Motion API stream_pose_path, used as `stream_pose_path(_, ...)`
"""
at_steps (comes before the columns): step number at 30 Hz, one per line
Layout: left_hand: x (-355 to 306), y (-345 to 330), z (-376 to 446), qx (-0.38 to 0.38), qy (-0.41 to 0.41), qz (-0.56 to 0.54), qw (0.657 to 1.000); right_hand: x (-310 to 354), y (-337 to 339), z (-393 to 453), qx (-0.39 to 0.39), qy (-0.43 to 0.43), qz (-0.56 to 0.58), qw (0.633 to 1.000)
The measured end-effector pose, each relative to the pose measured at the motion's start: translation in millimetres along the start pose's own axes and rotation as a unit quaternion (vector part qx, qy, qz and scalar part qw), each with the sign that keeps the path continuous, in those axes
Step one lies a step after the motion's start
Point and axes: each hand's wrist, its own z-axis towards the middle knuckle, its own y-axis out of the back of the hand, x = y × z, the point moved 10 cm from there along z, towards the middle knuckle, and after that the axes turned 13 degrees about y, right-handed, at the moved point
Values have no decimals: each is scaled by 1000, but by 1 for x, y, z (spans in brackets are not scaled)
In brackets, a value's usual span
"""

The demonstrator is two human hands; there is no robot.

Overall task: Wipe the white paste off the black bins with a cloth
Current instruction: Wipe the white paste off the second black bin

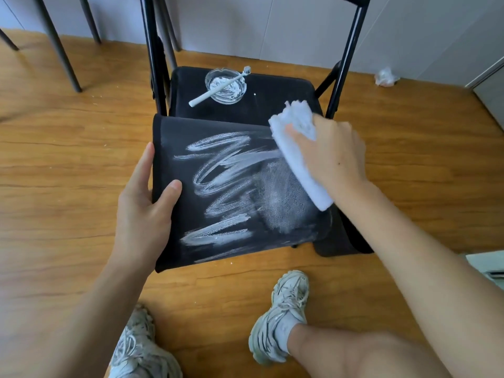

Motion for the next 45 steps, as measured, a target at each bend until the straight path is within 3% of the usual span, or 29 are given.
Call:
stream_pose_path(4, 1, 1, 3, -15, 3, 7, 1000, 4, 12, 10, -13, -9, -29, 999)
stream_pose_path(7, 4, 2, 5, -17, 8, -2, 1000, 72, 19, -26, -74, 106, 2, 992)
stream_pose_path(11, 5, 4, 3, -16, 1, 4, 1000, 129, -16, -70, 0, 213, 53, 976)
stream_pose_path(15, 3, 1, 1, -1, -2, -16, 1000, 97, -11, -44, -10, 174, 10, 985)
stream_pose_path(21, -2, -1, 1, 0, -8, -38, 999, -6, 10, 7, -22, -28, -46, 998)
stream_pose_path(25, -1, -4, 1, 16, 7, -61, 998, 35, 3, -9, 10, 40, -29, 999)
stream_pose_path(29, 2, -3, 1, 14, 29, -62, 998, 104, 4, -52, -1, 175, 18, 984)
stream_pose_path(32, -1, -5, -3, 18, 35, -76, 996, 90, -3, -36, 38, 160, -16, 986)
stream_pose_path(38, -8, -6, -2, 11, 23, -79, 997, 23, -2, 21, 13, 27, -55, 998)
stream_pose_path(42, -6, -5, -3, 0, 23, -63, 998, 71, 0, -10, 15, 95, -36, 995)
stream_pose_path(45, -3, -4, -4, 5, 24, -51, 998, 129, -5, -54, 17, 209, 73, 975)
